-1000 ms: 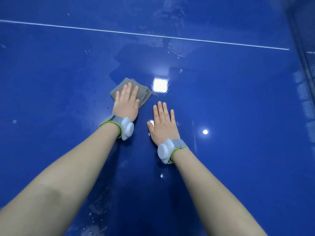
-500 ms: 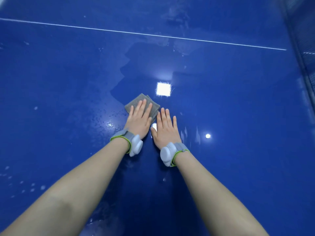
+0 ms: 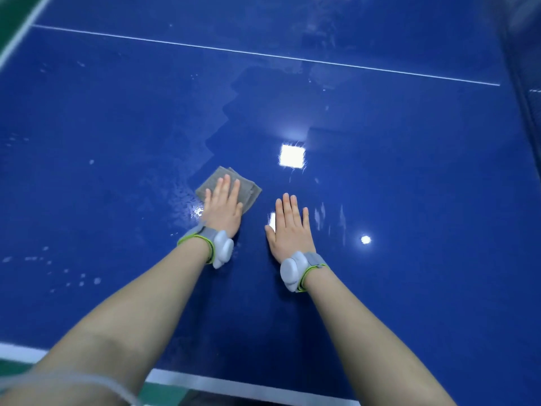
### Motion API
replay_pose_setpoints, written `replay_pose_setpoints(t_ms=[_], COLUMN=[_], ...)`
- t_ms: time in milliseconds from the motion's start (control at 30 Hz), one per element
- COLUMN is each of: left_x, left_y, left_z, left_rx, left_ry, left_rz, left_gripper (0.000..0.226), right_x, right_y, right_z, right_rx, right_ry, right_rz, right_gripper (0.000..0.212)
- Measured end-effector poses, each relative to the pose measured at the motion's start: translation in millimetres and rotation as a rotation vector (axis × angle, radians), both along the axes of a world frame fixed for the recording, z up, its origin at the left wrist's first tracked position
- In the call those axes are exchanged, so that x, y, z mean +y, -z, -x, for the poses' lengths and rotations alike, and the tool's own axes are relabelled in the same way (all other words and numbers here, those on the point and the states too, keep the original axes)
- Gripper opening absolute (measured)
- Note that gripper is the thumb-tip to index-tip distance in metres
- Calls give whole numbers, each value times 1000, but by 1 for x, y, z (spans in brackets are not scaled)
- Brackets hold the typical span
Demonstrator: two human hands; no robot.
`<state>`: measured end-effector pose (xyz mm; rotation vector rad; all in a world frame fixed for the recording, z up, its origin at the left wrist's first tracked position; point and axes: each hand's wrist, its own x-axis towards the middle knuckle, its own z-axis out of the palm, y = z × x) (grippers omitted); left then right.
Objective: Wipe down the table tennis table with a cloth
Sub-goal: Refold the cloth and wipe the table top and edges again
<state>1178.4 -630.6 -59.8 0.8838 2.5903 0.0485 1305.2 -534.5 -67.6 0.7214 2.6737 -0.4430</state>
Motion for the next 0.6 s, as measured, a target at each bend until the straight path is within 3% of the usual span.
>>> replay_pose_setpoints(t_ms=[167, 467, 600], left_x=[-23, -71, -69], left_y=[7, -1, -2], left_z=[-26, 0, -36], left_rx=[95, -23, -6], left_ry=[155, -89, 38], left_rz=[20, 22, 8], left_gripper=[53, 52, 53], right_x=[-12, -44, -60], right_y=[-4, -6, -8], right_z=[-10, -48, -46], right_rx=[6, -35, -58], right_ry=[-23, -13, 66], right_rz=[9, 12, 12], right_gripper=[62, 61, 63])
